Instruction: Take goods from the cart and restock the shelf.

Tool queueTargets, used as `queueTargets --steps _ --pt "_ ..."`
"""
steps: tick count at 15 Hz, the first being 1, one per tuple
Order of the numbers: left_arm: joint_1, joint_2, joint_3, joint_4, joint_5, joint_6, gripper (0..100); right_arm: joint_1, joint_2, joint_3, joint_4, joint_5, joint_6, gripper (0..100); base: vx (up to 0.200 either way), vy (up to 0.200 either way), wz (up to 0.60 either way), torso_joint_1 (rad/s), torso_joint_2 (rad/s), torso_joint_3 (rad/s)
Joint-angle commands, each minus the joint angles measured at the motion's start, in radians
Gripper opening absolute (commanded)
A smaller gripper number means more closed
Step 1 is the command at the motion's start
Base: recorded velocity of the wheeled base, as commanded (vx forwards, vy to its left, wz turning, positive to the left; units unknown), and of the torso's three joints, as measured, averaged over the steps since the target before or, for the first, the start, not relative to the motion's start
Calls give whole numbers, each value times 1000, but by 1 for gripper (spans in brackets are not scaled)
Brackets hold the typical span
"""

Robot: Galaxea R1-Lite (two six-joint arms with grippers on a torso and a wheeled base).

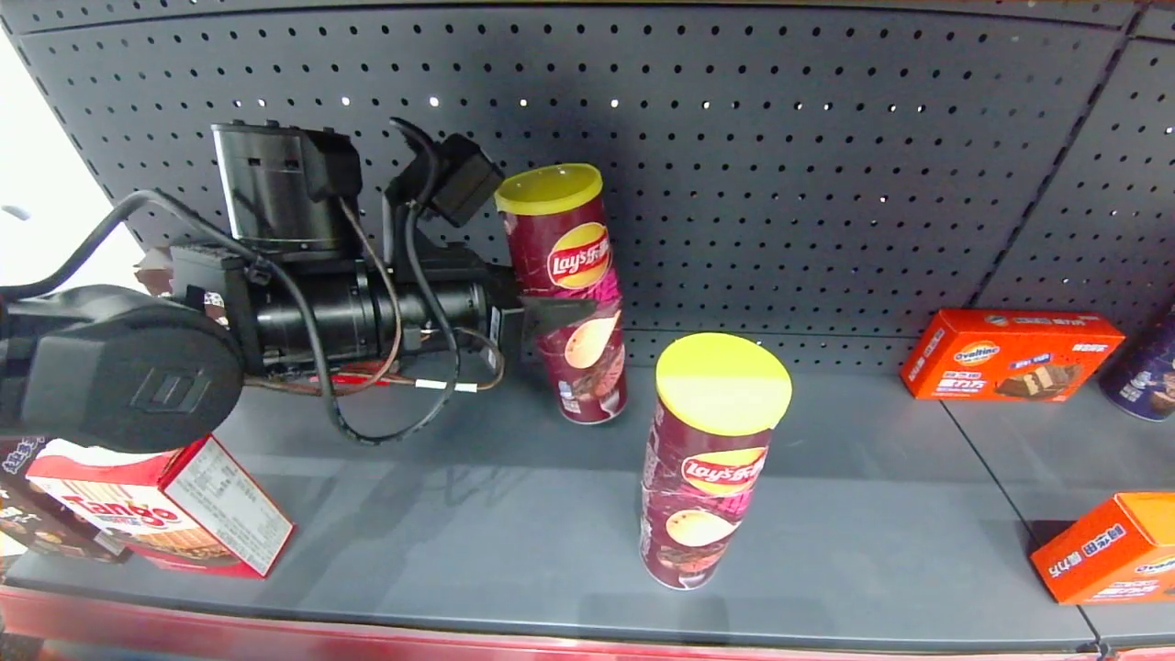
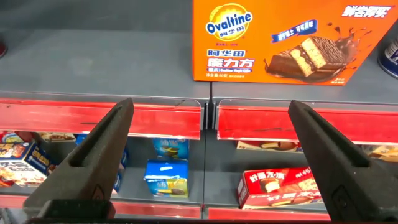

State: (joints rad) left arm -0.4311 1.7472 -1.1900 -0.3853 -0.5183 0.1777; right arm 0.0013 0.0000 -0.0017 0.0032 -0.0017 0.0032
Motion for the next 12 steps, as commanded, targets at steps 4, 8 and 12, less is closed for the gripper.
queueTargets --steps 4,8,12 --pt "-15 86 -94 54 -25 22 0 0 0 0 0 0 0 100 0 0 0 0 0 0" --pt "0 92 -94 88 -143 88 0 0 0 0 0 0 1 100 0 0 0 0 0 0" --pt "-8 109 -89 89 -172 148 0 0 0 0 0 0 0 100 0 0 0 0 0 0"
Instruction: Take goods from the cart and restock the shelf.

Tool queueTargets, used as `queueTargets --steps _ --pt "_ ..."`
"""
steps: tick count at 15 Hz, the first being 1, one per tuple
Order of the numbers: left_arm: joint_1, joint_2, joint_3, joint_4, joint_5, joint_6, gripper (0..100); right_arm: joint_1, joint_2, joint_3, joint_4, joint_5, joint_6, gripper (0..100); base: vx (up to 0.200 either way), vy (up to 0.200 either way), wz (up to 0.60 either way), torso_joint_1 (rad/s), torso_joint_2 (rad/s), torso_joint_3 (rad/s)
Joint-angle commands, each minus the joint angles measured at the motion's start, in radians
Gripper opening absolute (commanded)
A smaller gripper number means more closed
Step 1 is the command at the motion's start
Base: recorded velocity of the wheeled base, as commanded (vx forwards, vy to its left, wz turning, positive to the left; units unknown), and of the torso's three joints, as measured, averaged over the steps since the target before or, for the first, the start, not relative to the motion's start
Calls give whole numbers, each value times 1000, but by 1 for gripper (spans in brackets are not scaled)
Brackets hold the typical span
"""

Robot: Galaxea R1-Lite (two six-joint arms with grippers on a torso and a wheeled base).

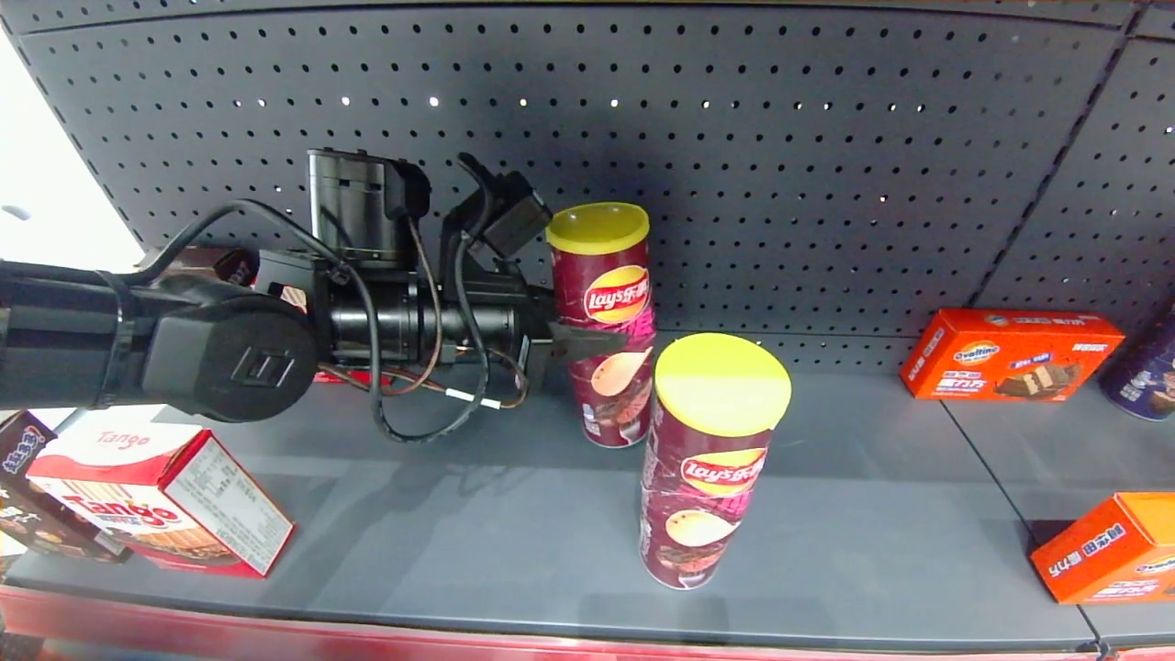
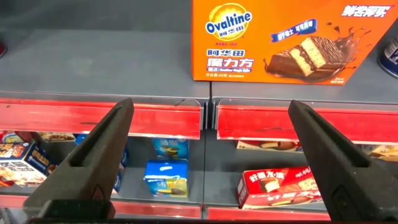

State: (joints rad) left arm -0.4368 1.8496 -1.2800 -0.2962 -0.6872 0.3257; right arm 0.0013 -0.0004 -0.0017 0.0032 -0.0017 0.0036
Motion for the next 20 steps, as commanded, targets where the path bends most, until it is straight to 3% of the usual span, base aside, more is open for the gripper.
queueTargets --steps 1,3,5,8,20 --pt "-2 17 -4 0 -15 47 0 0 0 0 0 0 -1 100 0 0 0 0 0 0" --pt "-7 36 -10 0 -14 111 0 0 0 0 0 0 -1 100 0 0 0 0 0 0" --pt "-7 43 -15 0 -12 127 0 0 0 0 0 0 -1 100 0 0 0 0 0 0" --pt "-8 76 -91 0 -11 130 0 0 0 0 0 0 -1 100 0 0 0 0 0 0" --pt "-25 126 -108 0 -11 148 0 0 0 0 0 0 -1 100 0 0 0 0 0 0"
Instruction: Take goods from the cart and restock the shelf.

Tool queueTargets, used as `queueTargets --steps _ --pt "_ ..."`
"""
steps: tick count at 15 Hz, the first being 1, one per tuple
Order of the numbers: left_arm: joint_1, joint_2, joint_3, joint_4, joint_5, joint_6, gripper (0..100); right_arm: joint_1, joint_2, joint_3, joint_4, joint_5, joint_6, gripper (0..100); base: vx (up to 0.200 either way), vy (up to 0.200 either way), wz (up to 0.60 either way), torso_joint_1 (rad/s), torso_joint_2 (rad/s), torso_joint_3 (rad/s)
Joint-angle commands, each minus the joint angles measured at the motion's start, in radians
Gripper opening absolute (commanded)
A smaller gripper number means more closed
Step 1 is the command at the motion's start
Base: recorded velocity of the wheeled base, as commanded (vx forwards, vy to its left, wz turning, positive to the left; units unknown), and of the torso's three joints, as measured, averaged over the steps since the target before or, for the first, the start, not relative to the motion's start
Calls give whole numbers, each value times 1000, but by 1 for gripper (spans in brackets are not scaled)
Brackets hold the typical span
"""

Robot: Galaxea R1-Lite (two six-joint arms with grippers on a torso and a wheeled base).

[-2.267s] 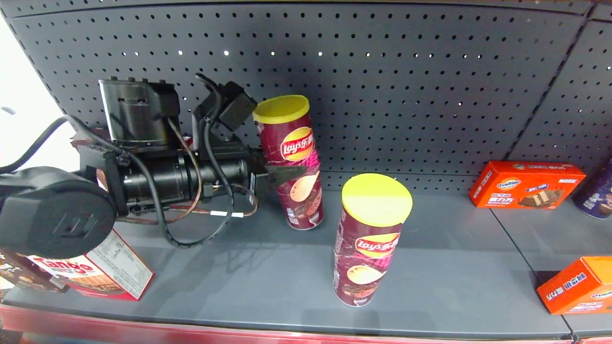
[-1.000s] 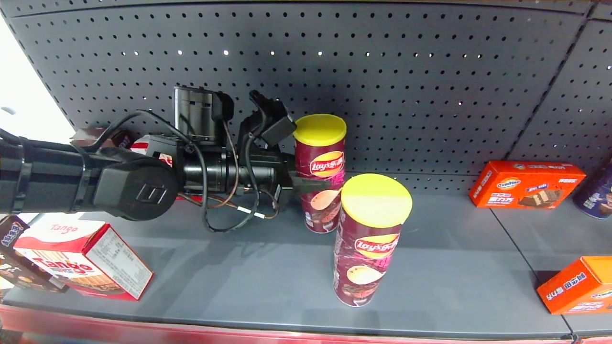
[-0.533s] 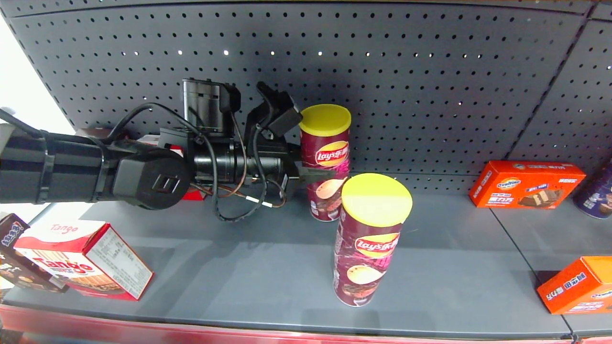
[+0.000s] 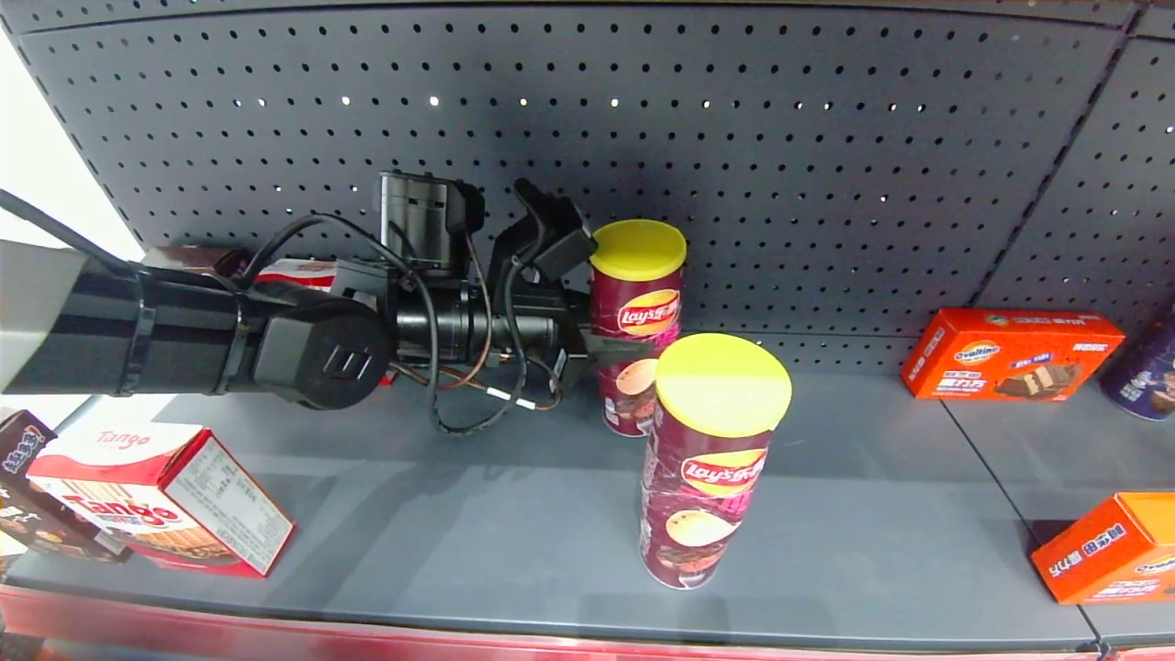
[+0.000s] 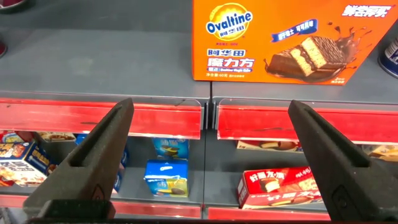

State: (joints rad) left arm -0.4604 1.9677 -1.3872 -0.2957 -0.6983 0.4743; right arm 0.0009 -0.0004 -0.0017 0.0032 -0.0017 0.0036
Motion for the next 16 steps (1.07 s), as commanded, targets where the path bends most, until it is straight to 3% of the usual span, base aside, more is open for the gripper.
queueTargets --steps 1,10,11,16 --pt "-1 11 -3 0 0 0 0 1 0 0 0 0 -1 100 0 0 0 0 0 0" --pt "-1 43 -18 -2 11 6 0 1 0 0 0 0 -1 100 0 0 0 0 0 0" --pt "-1 46 -21 -3 13 15 100 1 0 0 0 0 -1 100 0 0 0 0 0 0" --pt "3 19 14 -14 54 20 100 1 0 0 0 0 1 100 0 0 0 0 0 0"
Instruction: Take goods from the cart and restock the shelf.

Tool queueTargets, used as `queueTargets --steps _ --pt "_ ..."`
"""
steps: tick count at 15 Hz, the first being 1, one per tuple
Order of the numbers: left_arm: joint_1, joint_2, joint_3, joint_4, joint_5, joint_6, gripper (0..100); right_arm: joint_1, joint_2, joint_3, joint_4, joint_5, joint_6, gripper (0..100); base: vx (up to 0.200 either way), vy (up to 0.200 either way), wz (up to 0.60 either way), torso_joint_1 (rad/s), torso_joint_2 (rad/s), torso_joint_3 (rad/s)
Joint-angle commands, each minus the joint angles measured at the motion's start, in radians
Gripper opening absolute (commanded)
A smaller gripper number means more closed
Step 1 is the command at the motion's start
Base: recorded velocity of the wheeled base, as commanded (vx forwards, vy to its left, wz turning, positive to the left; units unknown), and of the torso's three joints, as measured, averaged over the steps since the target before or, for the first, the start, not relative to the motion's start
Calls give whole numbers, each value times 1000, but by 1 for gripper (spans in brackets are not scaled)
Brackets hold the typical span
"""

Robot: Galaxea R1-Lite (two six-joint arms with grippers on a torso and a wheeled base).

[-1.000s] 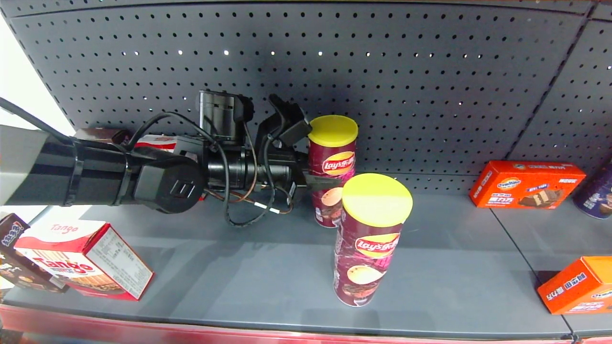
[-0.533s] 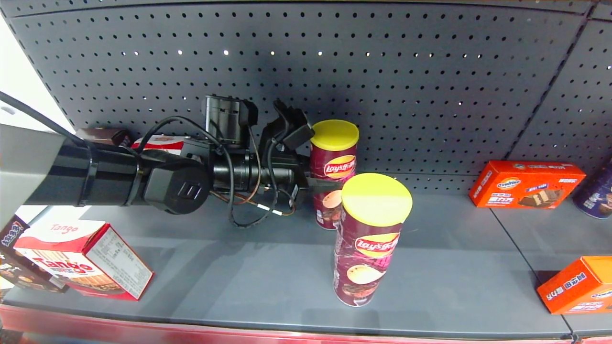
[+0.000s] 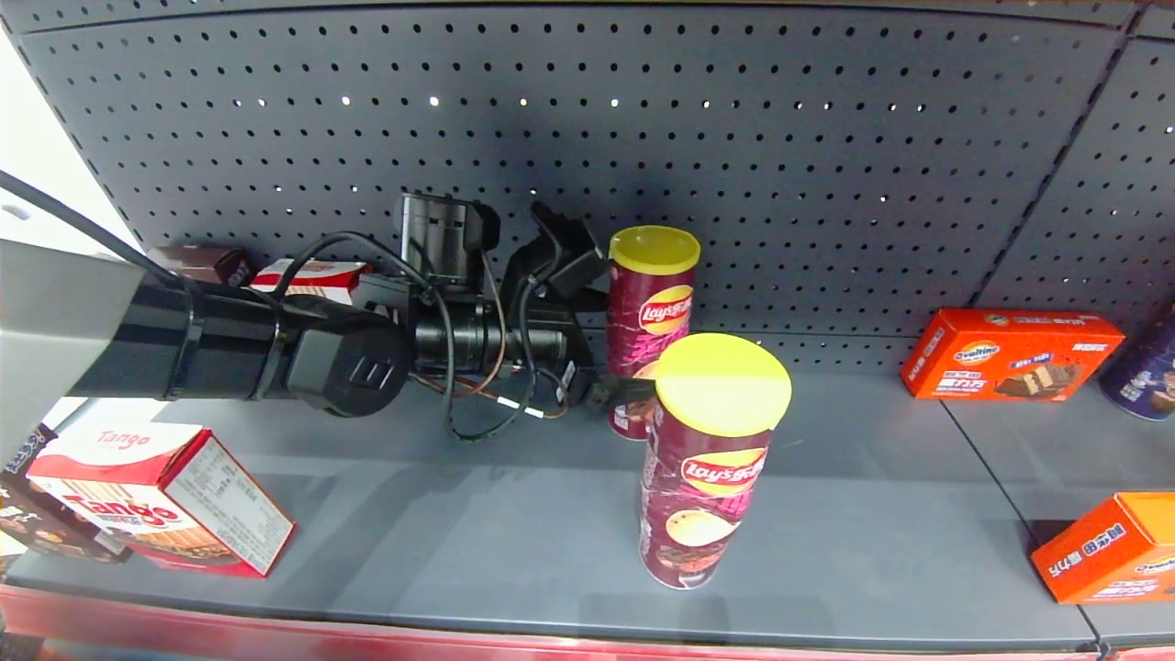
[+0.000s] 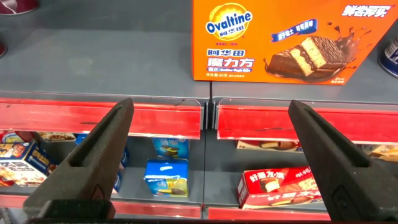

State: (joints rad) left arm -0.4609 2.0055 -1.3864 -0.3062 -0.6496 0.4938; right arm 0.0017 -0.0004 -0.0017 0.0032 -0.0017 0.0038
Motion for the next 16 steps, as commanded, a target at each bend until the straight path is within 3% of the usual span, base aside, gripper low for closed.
queueTargets --steps 1,6,8,11,12,13,16 --pt "5 -36 27 -5 24 0 100 0 0 0 0 0 -1 100 0 0 0 0 0 0" --pt "39 -151 210 -105 162 -1 100 0 0 0 0 0 -1 100 0 0 0 0 0 0" --pt "36 -174 260 -113 281 0 100 0 0 0 0 0 -1 100 0 0 0 0 0 0" --pt "18 -177 311 -194 327 -12 100 0 0 0 0 0 -1 100 0 0 0 0 0 0" --pt "11 -174 313 -237 334 -37 100 0 0 0 0 0 -1 100 0 0 0 0 0 0" --pt "-7 -175 320 -240 346 -51 100 0 0 0 0 0 -1 100 0 0 0 0 0 0" --pt "-50 -189 360 -241 406 -52 100 0 0 0 0 0 1 100 0 0 0 0 0 0"
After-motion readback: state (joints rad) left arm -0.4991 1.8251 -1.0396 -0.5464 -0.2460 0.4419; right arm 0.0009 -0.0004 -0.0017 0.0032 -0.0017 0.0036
